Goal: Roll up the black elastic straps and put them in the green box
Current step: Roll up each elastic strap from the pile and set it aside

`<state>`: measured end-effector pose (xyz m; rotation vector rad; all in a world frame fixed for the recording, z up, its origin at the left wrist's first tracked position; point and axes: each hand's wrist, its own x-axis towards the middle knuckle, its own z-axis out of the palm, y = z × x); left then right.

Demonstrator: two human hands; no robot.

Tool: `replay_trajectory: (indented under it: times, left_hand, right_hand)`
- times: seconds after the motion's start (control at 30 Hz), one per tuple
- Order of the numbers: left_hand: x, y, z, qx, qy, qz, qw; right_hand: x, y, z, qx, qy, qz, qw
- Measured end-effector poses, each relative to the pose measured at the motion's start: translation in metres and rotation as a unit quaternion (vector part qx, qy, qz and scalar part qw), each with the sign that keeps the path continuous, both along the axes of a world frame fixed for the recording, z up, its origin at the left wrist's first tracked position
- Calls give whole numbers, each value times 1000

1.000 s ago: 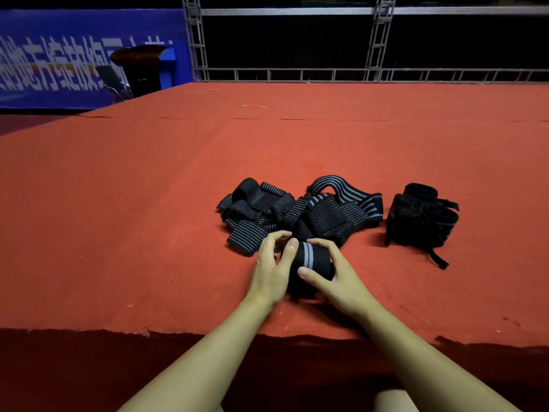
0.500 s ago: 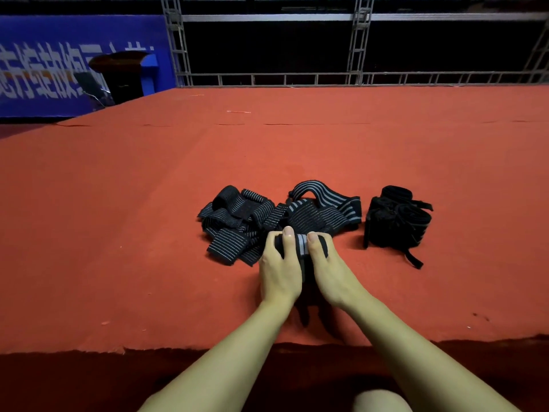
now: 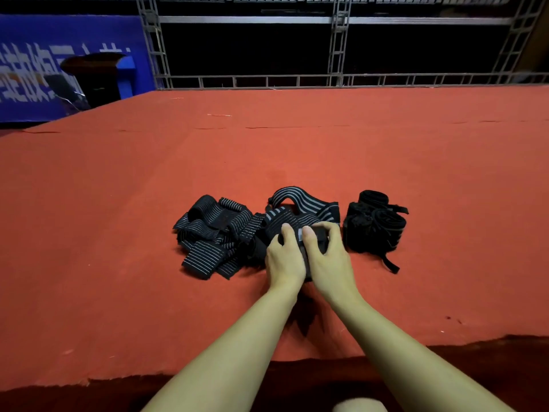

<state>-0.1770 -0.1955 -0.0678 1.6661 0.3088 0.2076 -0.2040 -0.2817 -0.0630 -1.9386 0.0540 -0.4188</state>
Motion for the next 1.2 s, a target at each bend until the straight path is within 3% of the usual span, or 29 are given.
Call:
replay_trajectory:
  times: [0.1,0.2,0.3,0.37,0.63,1.2]
  left_hand:
    - [1,-3,-2,93,17,-57,994]
    - [0,11,-23,229,-25,-80,970]
    - [-2,32,-55,406,-53,-95,907]
    - [-3,41,-68,477,-48,-109,871]
    - [-1,38,-75,532,-40,-100,840]
    - [3,36,-81,542,-42,-74,836]
  right_hand:
    - [1,-24,4,-56,-37,-33,997]
    - [7,-63,17,-106,-31,-83,990]
    - [18,-112,32,-213,12,-148,966]
    - [23,-145,36,-265,36,-175,948]
    - [58,-232,30,-324,96,-254,906]
    - [118,-265,-2,-243,226,-188,925]
